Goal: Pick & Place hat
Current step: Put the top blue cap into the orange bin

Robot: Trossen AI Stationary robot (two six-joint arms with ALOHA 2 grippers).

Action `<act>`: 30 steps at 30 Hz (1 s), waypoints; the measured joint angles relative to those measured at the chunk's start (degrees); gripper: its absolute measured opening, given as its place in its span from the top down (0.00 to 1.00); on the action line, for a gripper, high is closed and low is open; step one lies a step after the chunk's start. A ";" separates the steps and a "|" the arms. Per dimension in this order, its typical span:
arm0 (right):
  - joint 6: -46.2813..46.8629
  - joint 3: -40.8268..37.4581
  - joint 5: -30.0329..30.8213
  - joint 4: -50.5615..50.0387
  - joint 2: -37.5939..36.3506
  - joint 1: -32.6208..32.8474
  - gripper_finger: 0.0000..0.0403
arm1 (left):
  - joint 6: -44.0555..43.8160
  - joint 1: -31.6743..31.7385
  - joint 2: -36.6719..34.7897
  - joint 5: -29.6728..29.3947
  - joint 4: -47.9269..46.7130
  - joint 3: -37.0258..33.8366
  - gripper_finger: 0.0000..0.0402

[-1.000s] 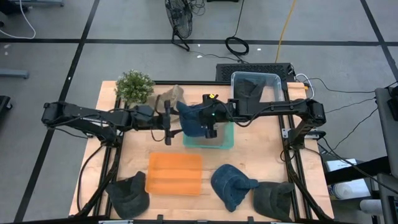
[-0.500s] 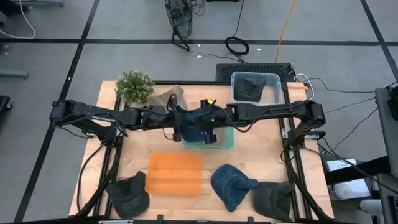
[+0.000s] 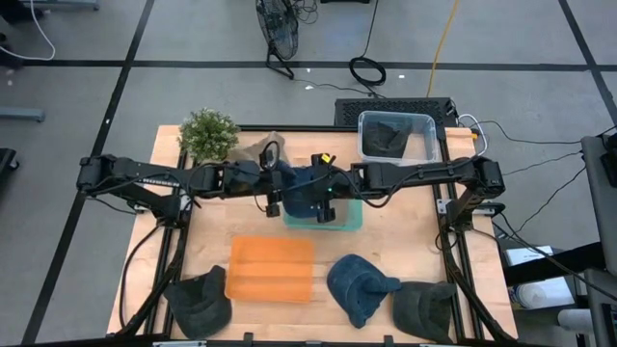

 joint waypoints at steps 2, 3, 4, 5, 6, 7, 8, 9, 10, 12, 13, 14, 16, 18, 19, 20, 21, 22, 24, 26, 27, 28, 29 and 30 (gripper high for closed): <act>-0.06 0.00 -0.02 0.44 0.00 0.01 1.00 | 0.00 0.02 0.00 2.00 -0.02 0.00 0.61; -0.15 0.00 -0.03 0.76 0.00 0.01 1.00 | 0.00 0.00 0.04 2.62 0.00 0.00 0.62; -0.32 0.00 -0.04 1.05 -0.01 0.01 1.00 | 0.00 0.00 0.31 2.85 0.18 0.00 0.63; -0.48 0.00 -0.10 1.18 0.00 0.01 1.00 | -0.02 0.00 0.41 2.96 0.24 0.00 0.64; -0.83 0.00 -0.22 1.35 0.00 0.01 1.00 | -0.02 0.00 0.44 3.07 0.20 0.00 0.65; -1.29 0.00 -0.22 1.57 0.00 0.01 1.00 | -0.04 0.00 0.44 3.17 0.17 0.00 0.66; -1.59 0.00 -0.22 1.70 0.00 0.01 1.00 | -0.10 0.00 0.42 3.34 0.20 0.00 0.66; -1.79 0.00 -0.22 1.82 0.00 0.01 1.00 | -0.16 0.00 0.42 3.66 0.26 0.00 0.67; -1.82 0.00 -0.22 1.88 -0.01 0.01 1.00 | -0.18 0.01 0.42 3.89 0.24 0.00 0.68; -1.70 0.00 -0.22 1.88 0.00 0.01 1.00 | -0.17 0.00 0.42 4.13 0.20 -0.02 0.69; -1.61 0.00 -0.22 1.88 0.00 -0.05 1.00 | -0.17 0.00 0.42 4.15 0.22 -0.02 0.69; -1.60 0.00 -0.22 1.94 0.00 -0.06 1.00 | -0.17 0.00 0.42 4.14 0.24 -0.02 0.70; -1.62 0.00 -0.15 2.31 0.00 -0.06 1.00 | -0.17 0.00 0.42 3.86 0.23 -0.02 0.71; -1.62 0.00 -0.17 2.72 0.00 -0.08 1.00 | -0.15 0.09 0.42 3.61 0.24 -0.04 0.74; -1.68 0.00 -0.15 2.92 0.00 -0.08 1.00 | -0.14 0.17 0.42 3.63 0.26 -0.04 0.76; -1.84 0.00 -0.10 3.02 0.00 -0.08 1.00 | -0.15 0.33 0.42 3.72 0.26 -0.04 0.78; -1.97 0.00 -0.08 3.06 -0.02 -0.08 1.00 | -0.15 0.57 0.42 3.98 0.24 -0.04 0.81; -1.99 0.00 -0.01 3.13 0.00 -0.08 1.00 | -0.15 0.78 0.42 4.12 0.22 -0.04 0.83; -1.97 0.00 0.08 3.32 -0.01 -0.12 1.00 | -0.13 1.30 0.42 4.16 0.28 -0.04 0.90; -1.95 0.00 0.21 3.45 0.00 -0.14 0.99 | -0.14 1.75 0.37 4.20 0.27 0.01 0.97; -1.95 0.00 0.23 3.73 0.00 -0.14 0.98 | -0.20 1.94 0.33 4.18 -0.10 0.19 0.98; -1.91 0.00 0.18 3.99 0.00 -0.13 0.97 | -0.24 2.06 0.33 4.15 -0.24 0.33 0.98; -1.87 0.01 0.14 4.17 -0.01 -0.11 0.96 | -0.12 2.10 0.33 4.07 -0.24 0.33 0.97; -1.84 0.09 0.09 4.22 -0.05 -0.07 0.95 | 0.30 2.10 0.33 3.88 -0.48 0.33 0.97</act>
